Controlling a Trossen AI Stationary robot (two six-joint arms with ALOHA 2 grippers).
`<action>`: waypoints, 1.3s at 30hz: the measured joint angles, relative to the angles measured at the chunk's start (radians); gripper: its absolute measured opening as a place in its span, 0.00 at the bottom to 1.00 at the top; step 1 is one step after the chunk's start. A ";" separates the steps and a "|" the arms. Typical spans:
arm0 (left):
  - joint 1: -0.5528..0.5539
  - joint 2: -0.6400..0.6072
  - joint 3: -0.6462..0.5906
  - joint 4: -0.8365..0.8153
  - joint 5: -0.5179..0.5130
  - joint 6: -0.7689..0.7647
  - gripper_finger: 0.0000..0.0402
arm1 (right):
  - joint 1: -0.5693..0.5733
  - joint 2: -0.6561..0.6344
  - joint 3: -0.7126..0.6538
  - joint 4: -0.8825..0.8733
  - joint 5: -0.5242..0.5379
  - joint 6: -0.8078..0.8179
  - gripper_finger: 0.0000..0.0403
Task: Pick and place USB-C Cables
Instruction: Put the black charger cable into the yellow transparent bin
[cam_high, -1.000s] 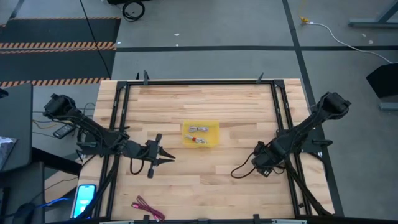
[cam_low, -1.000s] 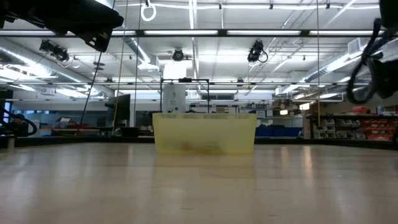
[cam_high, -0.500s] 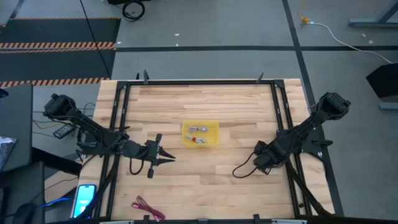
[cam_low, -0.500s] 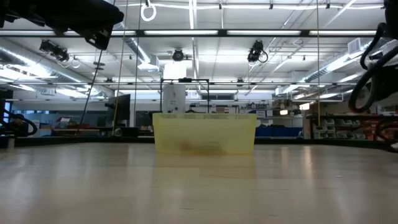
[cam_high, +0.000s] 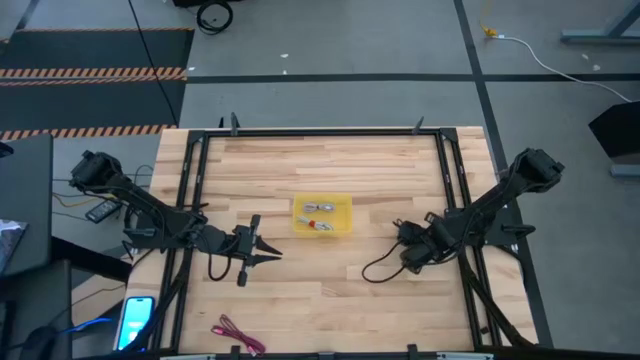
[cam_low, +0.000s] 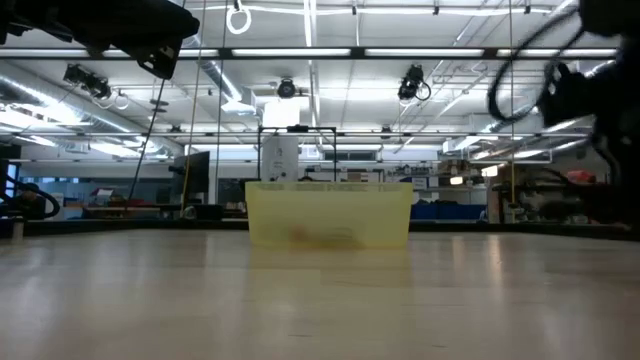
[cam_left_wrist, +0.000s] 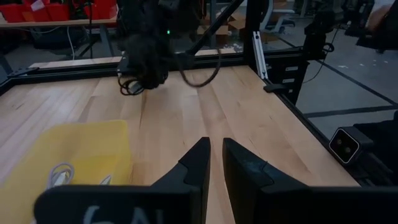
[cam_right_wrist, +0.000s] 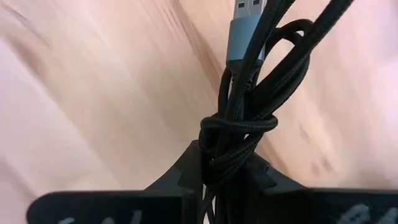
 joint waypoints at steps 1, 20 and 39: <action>0.000 0.000 0.000 0.001 0.000 0.000 0.13 | -0.008 0.000 0.032 -0.019 0.023 -0.023 0.14; 0.001 0.000 0.000 0.020 0.000 0.011 0.13 | -0.366 0.374 0.824 -0.101 0.071 -0.987 0.14; -0.042 0.000 0.000 -0.039 0.000 0.010 0.13 | -0.533 0.762 1.141 -0.190 -0.108 -1.280 0.14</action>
